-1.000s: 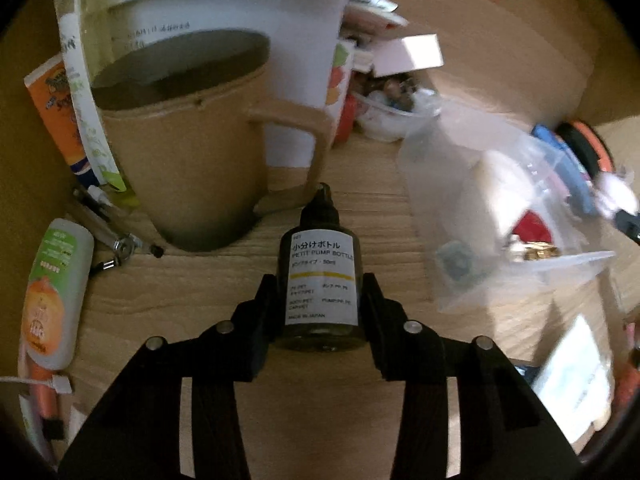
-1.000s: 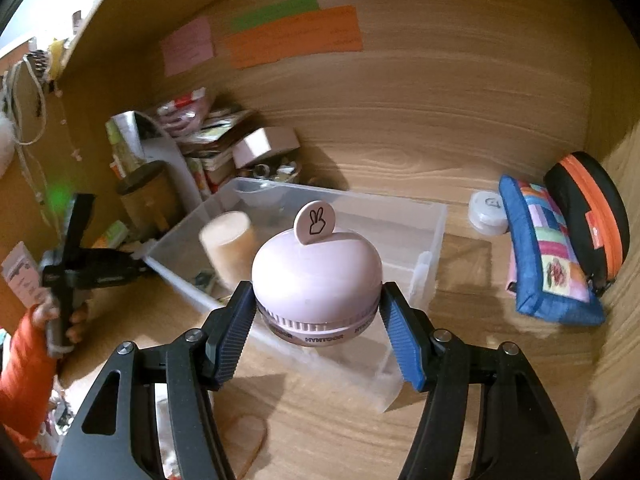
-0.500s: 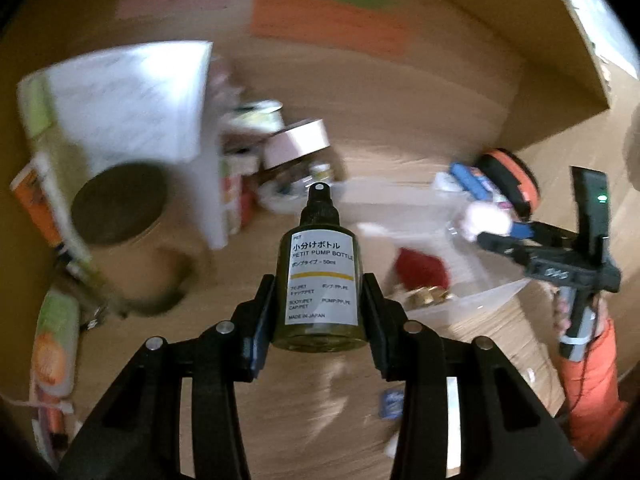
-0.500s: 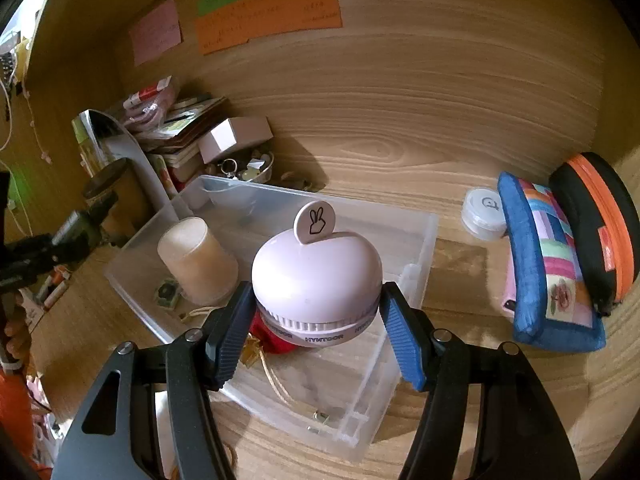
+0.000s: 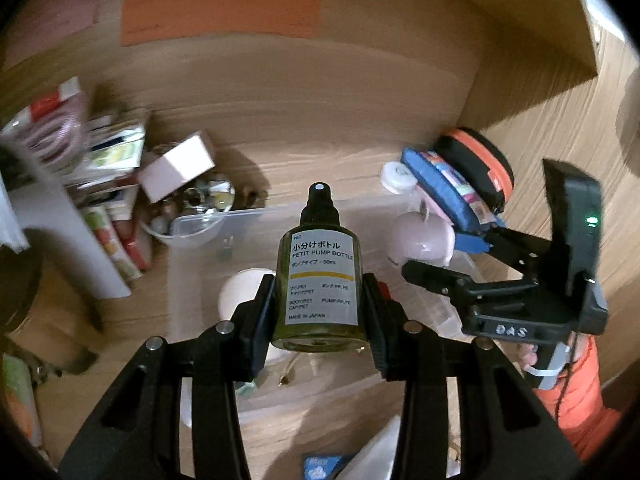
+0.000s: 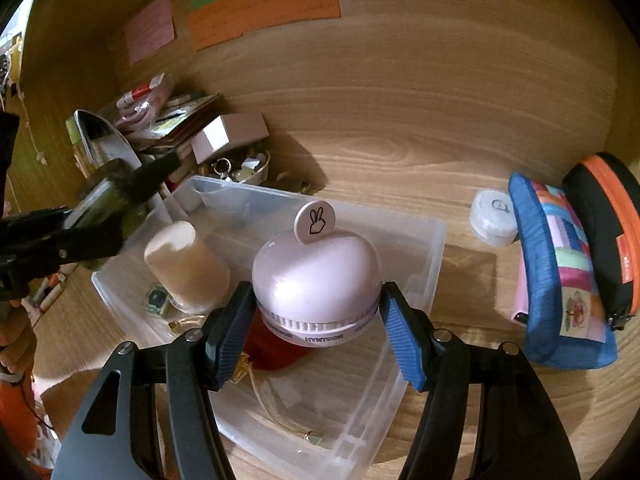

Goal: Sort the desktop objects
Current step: 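Lower the bottle into the box with the left tool while the right tool drops the dome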

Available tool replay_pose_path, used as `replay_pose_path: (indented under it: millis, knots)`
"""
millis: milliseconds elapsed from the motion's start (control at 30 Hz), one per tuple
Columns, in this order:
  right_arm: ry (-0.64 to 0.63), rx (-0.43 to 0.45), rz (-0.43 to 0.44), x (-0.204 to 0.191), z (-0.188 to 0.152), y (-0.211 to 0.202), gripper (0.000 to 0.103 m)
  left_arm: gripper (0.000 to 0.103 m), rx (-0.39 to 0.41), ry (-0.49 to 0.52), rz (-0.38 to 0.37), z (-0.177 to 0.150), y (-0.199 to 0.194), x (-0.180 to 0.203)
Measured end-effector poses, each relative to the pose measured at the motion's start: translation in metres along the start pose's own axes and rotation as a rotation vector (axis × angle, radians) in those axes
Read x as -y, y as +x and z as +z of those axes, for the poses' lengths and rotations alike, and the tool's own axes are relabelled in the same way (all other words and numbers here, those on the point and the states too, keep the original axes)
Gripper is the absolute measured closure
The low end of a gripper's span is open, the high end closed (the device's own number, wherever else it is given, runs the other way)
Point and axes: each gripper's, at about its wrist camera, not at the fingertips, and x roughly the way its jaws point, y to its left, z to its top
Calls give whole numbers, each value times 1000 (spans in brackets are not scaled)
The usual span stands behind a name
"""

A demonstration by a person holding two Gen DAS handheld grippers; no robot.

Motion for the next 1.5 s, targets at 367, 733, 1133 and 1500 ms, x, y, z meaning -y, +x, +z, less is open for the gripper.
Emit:
replay_pose_path:
  millis: [367, 733, 1133, 1500]
  knots:
    - [-64, 17, -15, -6, -4, -3, 47, 62, -83, 108, 78, -2, 42, 24]
    - [-64, 35, -10, -5, -6, -3, 47, 62, -110, 161, 138, -9, 55, 30]
    - [-42, 50, 19, -3, -5, -9, 46, 43, -51, 146, 143, -6, 23, 31]
    - [-22, 72, 47, -7, 0, -41, 43, 17, 46, 104, 230, -19, -35, 6]
